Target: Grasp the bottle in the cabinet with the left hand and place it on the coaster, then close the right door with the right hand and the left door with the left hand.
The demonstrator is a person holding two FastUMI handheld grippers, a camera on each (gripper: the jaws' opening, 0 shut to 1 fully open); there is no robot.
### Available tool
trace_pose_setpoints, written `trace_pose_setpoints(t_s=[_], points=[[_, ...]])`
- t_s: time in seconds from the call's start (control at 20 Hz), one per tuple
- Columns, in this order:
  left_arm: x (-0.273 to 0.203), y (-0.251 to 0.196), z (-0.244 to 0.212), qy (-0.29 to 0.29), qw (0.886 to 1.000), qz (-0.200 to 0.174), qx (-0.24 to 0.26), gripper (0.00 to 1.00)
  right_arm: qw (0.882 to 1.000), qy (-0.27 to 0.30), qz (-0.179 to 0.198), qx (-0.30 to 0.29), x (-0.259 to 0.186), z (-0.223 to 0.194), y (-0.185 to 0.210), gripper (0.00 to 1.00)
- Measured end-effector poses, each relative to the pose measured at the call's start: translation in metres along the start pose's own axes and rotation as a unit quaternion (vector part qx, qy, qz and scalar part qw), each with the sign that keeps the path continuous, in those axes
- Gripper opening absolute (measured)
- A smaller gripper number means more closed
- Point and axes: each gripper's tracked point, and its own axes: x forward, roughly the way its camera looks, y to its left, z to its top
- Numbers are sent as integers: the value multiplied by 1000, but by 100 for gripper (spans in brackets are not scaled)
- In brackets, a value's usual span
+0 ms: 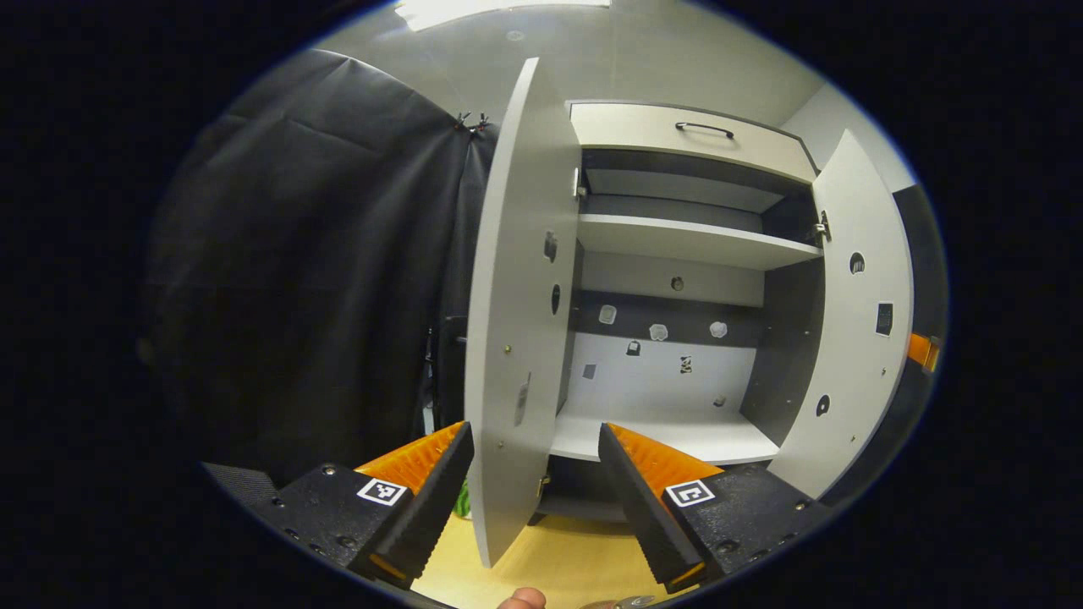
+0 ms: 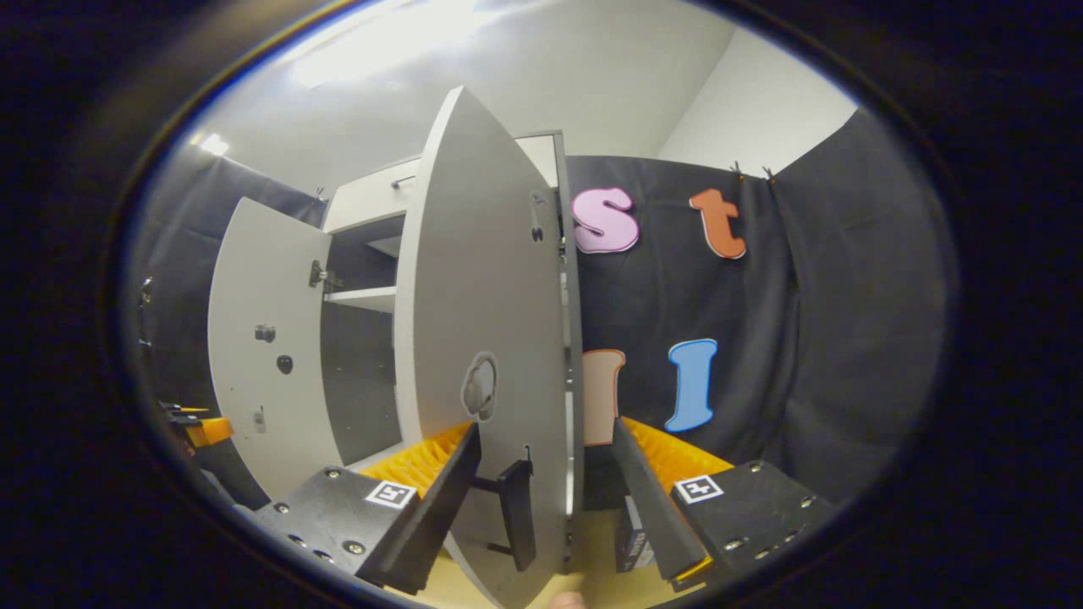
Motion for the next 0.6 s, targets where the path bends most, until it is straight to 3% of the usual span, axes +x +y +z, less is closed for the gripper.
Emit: trace_pose_setpoints(t_s=[0.35,0.4,0.45,0.6], points=[[-6,42,-14,1,999,54,1,95,1000,-1,5,11,18,1,18,92],[-7,48,-15,1,998,60,-1,91,1000,-1,6,12,20,0,20,95],[-8,52,-15,1,998,63,-3,95,1000,-1,8,14,22,0,24,95],[-5,61,-16,-1,998,70,-7,95,1000,-1,14,16,29,-1,36,95]])
